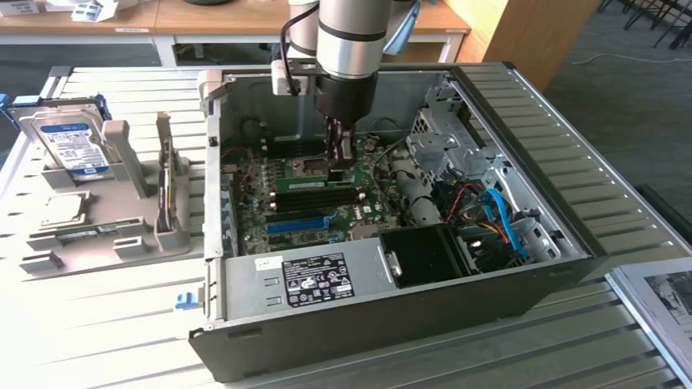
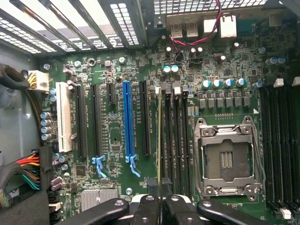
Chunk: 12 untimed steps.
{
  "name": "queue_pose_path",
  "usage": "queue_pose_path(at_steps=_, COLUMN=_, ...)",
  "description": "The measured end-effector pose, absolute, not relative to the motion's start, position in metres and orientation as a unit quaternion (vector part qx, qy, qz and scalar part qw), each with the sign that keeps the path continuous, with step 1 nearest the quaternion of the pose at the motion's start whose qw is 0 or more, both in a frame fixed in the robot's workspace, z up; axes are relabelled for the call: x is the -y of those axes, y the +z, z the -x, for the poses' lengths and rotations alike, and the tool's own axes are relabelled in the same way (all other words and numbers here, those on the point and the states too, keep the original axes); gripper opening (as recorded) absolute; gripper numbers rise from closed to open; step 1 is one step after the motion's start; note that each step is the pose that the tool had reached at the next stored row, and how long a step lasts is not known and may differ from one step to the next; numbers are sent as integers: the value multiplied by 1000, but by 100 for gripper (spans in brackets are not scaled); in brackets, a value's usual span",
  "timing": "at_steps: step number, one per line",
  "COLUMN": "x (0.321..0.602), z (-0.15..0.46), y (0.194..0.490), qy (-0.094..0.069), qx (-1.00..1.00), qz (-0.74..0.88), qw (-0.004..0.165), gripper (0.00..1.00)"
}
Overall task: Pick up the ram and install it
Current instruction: 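Insert the ram into the slot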
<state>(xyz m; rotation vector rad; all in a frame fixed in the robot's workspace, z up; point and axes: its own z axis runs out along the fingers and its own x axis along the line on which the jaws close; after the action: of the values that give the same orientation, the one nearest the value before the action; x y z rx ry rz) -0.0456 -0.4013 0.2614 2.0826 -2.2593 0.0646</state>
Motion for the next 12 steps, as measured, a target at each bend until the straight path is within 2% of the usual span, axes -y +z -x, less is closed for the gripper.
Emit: queue_pose_path(at_steps=12, x=401, z=46, y=261, qy=21, qx=726, qz=-687, qw=34, gripper=12)
